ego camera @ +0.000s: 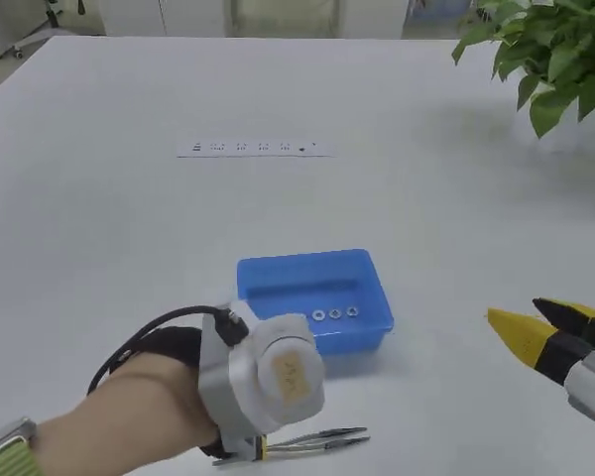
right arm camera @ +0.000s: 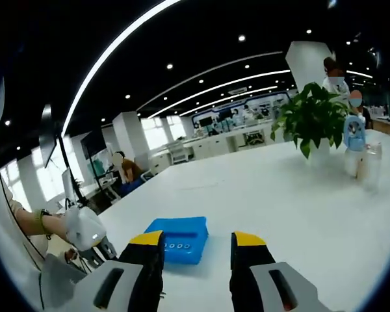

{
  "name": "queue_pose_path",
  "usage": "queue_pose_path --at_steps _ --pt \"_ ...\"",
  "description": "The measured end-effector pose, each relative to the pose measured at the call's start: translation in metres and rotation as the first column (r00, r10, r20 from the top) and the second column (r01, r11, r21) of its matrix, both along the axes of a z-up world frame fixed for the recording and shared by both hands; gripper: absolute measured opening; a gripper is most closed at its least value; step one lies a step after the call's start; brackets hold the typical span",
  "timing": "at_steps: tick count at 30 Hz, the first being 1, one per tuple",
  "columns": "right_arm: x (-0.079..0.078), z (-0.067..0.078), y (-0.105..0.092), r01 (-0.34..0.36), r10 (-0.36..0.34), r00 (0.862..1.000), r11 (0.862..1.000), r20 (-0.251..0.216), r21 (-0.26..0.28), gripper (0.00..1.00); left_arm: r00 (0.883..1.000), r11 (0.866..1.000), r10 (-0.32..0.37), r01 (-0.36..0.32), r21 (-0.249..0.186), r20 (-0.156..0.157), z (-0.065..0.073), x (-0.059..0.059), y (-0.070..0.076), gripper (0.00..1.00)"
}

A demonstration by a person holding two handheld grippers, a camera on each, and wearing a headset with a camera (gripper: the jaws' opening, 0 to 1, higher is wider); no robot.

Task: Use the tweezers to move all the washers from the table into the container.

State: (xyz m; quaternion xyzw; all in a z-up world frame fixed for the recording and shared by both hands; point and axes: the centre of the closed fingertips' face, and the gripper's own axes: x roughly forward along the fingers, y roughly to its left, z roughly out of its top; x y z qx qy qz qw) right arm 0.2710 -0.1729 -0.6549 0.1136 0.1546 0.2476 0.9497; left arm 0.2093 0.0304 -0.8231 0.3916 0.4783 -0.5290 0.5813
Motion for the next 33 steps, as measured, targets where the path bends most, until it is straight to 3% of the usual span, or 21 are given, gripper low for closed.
queue_pose_path --at_steps 5,9,14,17,19,21,23,25,27,28,30,31,32,33 --pt "-0.012 0.002 -0.009 0.043 -0.044 0.999 0.998 0.012 0.043 0.38 1.000 0.998 -0.017 0.016 0.067 0.010 -0.004 0.000 0.005 0.00" --pt "-0.023 0.002 -0.015 0.063 -0.064 0.998 0.997 0.017 0.032 0.39 1.000 0.997 -0.001 -0.001 0.074 0.024 -0.004 0.002 0.005 0.00" --pt "-0.029 0.007 -0.023 0.073 -0.073 0.997 0.997 0.039 0.016 0.41 0.997 0.996 -0.002 -0.004 0.089 0.073 -0.004 0.006 0.012 0.00" --pt "-0.031 0.009 -0.029 0.079 -0.080 0.996 0.997 0.049 0.010 0.42 0.995 0.998 0.044 -0.049 0.051 0.088 0.001 0.005 0.013 0.05" --pt "-0.030 0.008 -0.031 0.081 -0.081 0.995 0.997 0.053 -0.010 0.43 0.991 0.995 0.104 -0.104 -0.003 0.088 0.008 0.003 0.014 0.09" --pt "-0.029 0.007 -0.032 0.077 -0.075 0.996 0.997 0.057 -0.031 0.44 0.980 0.985 0.165 -0.157 -0.077 0.115 0.018 0.005 0.016 0.14" --pt "-0.026 0.006 -0.030 0.065 -0.062 0.996 0.997 0.059 -0.050 0.46 0.962 0.962 0.241 -0.219 -0.165 0.128 0.030 0.004 0.017 0.22" --pt "-0.022 0.008 -0.027 0.055 -0.050 0.996 0.997 0.071 -0.059 0.49 0.933 0.922 0.330 -0.286 -0.260 0.146 0.045 0.005 0.022 0.27" --pt "-0.018 0.010 -0.024 0.045 -0.039 0.996 0.997 0.083 -0.068 0.53 0.894 0.875 0.417 -0.347 -0.337 0.165 0.058 0.004 0.030 0.27" --pt "-0.015 0.010 -0.021 0.035 -0.027 0.996 0.996 0.090 -0.081 0.54 0.888 0.868 0.422 -0.338 -0.364 0.181 0.063 0.004 0.031 0.28" --pt "-0.010 0.013 -0.016 0.019 -0.009 0.995 0.995 0.102 -0.100 0.58 0.838 0.824 0.495 -0.370 -0.429 0.229 0.076 0.005 0.041 0.32" --pt "-0.008 0.014 -0.014 0.012 -0.001 0.994 0.994 0.108 -0.108 0.60 0.826 0.812 0.509 -0.366 -0.455 0.244 0.081 0.004 0.043 0.34" --pt "-0.004 0.015 -0.009 -0.001 0.015 0.993 0.993 0.116 -0.119 0.61 0.795 0.781 0.551 -0.384 -0.493 0.253 0.087 0.003 0.047 0.37" --pt "-0.003 0.016 -0.007 -0.010 0.026 0.992 0.992 0.121 -0.124 0.63 0.773 0.763 0.577 -0.394 -0.512 0.264 0.092 0.003 0.051 0.40"
